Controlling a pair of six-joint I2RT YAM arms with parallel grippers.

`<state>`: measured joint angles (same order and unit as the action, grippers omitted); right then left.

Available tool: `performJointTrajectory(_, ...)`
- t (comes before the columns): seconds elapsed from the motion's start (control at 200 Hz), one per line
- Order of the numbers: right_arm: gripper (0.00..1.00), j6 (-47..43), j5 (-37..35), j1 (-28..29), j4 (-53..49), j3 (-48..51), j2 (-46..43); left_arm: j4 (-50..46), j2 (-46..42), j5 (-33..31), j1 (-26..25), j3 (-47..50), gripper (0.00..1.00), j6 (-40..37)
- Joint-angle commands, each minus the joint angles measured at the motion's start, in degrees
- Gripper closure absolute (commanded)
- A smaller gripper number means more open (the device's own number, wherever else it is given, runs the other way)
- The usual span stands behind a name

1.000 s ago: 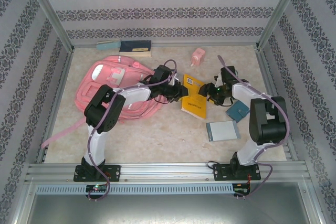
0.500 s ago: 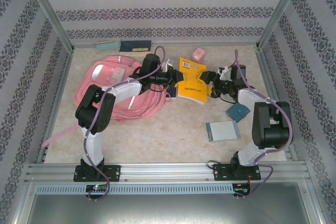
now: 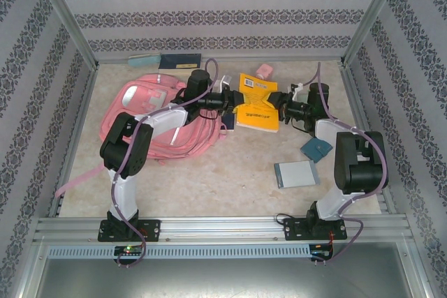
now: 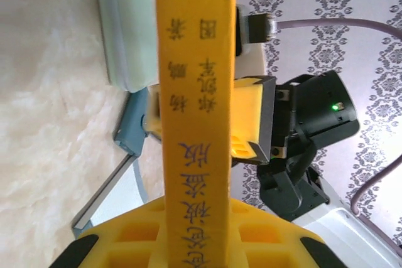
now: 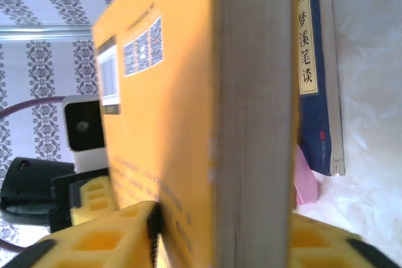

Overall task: Pack the student bag
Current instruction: Pick up the book at the center of the table, then open the student bag at the center of the table.

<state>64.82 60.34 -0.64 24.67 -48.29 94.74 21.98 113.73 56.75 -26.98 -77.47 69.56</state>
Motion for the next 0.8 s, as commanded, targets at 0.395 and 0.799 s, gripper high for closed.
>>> performJointTrajectory(0.395, 1.00, -4.1, -5.0, 1.3, -3.4, 1.5, -3.9, -56.3, -8.0, -21.0, 5.3, -12.1, 0.59, -43.1)
performJointTrajectory(0.799, 1.00, -4.7, -8.6, 4.5, -5.1, -0.5, -2.4, -68.6, -7.3, -57.2, 1.6, -10.3, 0.55, -54.9)
